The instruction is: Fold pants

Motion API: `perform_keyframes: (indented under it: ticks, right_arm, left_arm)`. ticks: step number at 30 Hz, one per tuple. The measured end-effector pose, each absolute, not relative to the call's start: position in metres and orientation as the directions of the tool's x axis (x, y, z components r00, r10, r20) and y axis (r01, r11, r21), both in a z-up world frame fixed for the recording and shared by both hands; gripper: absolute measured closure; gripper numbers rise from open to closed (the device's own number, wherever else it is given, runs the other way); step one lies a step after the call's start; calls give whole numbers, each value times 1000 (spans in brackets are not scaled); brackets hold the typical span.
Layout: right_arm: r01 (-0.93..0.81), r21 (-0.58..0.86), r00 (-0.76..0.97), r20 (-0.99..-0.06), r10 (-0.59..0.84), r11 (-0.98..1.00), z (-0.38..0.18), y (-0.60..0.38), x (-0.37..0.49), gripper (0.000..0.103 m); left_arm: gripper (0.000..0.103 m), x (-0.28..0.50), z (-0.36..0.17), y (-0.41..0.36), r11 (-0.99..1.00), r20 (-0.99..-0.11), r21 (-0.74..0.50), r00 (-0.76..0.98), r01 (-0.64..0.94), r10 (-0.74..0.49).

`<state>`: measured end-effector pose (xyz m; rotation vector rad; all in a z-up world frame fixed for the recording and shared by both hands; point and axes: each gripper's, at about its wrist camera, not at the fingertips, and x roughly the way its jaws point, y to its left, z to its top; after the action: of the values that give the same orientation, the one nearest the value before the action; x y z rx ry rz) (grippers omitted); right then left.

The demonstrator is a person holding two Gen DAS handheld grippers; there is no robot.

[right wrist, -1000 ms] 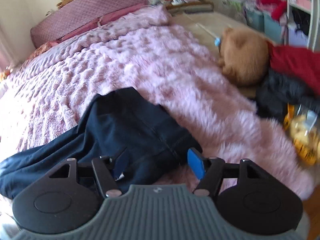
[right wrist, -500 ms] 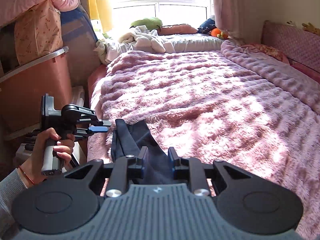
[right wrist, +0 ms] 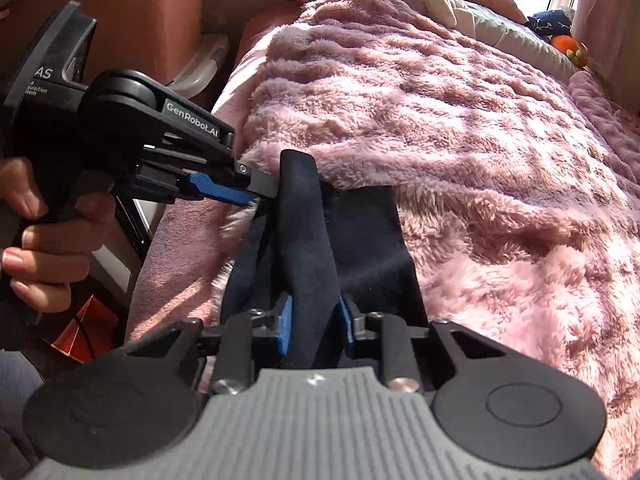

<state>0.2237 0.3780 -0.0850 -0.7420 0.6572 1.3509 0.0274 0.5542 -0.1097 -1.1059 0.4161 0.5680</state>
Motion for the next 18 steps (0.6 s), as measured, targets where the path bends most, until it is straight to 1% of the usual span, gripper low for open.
perform_keyframes:
  ticks: [1,5,8,9,10,11,12,15,17,18]
  right_arm:
    - [-994,-77,111,-790,603,81,-85,381,232,103]
    - [-976,-1,136,-789,599,220,-85,381,272,103]
    - [-946,125,93,-781,617,300,-87,373,296,103]
    - [-931,176,68,-777,626,319,-89,371,301,103]
    - [-918,211,53,-773,632,336,-91,370,305,103]
    - [-906,239,42,-770,637,349,-93,370,308,103]
    - [-892,271,29,-764,645,361,-95,369,311,103]
    - [-849,359,-9,-744,668,388,-100,364,320,103]
    - [-812,424,-40,-725,687,400,-103,361,327,103]
    - [-791,455,-51,-716,696,409,-104,359,331,103]
  left_arm:
    - [85,29,-109,554,330,-580,-715,787,-616,212]
    - [85,30,-108,552,341,-571,-728,801,-595,179]
    - [85,34,-115,553,331,-557,-765,826,-552,88]
    - [85,36,-118,554,319,-534,-794,844,-517,38]
    - [85,37,-121,555,304,-516,-815,856,-494,7]
    - [85,36,-124,554,282,-480,-844,877,-456,-20]
    - [85,36,-126,555,266,-451,-864,892,-428,-31]
    - [83,36,-140,557,167,-410,-902,911,-398,-47]
    - [84,32,-150,558,77,-357,-933,933,-353,-44]
    - [84,27,-151,559,23,-307,-952,951,-306,-27]
